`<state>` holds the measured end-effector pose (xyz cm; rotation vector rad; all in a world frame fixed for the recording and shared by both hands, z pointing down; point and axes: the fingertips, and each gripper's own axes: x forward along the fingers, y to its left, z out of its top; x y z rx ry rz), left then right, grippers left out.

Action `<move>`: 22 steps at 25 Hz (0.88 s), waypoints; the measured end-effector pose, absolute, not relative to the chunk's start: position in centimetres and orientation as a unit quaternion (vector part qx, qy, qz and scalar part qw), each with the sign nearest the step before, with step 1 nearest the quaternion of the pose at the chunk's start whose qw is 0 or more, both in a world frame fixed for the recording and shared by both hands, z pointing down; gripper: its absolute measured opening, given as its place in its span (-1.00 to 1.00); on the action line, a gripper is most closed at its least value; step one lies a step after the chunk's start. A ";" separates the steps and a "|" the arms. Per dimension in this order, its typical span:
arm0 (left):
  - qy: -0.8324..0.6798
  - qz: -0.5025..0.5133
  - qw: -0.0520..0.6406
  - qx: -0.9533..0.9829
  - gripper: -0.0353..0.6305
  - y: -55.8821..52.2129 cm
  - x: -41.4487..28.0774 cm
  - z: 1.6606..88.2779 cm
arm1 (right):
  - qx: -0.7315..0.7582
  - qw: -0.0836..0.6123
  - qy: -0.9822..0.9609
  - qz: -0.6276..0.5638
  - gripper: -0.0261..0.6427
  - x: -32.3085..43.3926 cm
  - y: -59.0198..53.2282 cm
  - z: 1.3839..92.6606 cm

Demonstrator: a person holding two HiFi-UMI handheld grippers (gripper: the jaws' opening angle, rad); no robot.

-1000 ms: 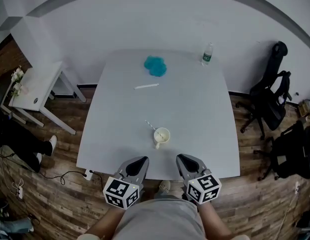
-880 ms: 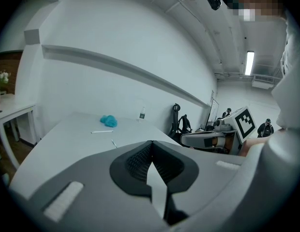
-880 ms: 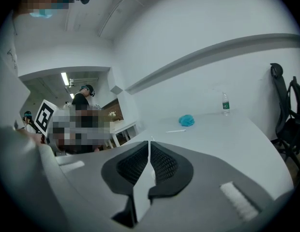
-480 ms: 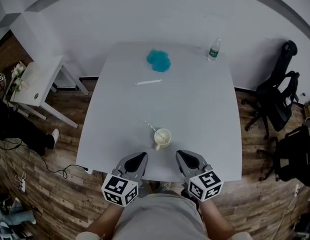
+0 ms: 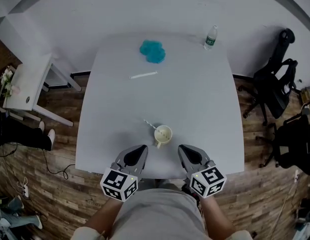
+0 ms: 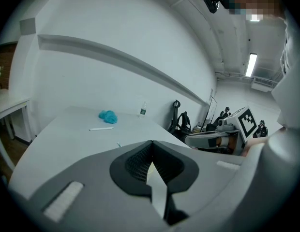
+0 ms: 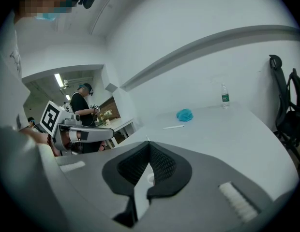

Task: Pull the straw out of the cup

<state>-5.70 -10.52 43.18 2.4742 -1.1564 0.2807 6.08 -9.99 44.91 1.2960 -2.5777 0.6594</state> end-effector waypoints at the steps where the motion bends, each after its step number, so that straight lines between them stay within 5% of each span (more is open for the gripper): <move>1: -0.411 0.104 0.197 0.884 -0.83 -10.8 -5.8 43.4 | 0.438 0.091 -0.866 0.224 -0.90 6.0 -10.2 45.0; 22: -0.395 0.130 0.259 0.872 -0.66 -15.4 -5.1 50.9 | 0.440 0.108 -0.854 0.256 -0.90 5.9 -12.6 48.3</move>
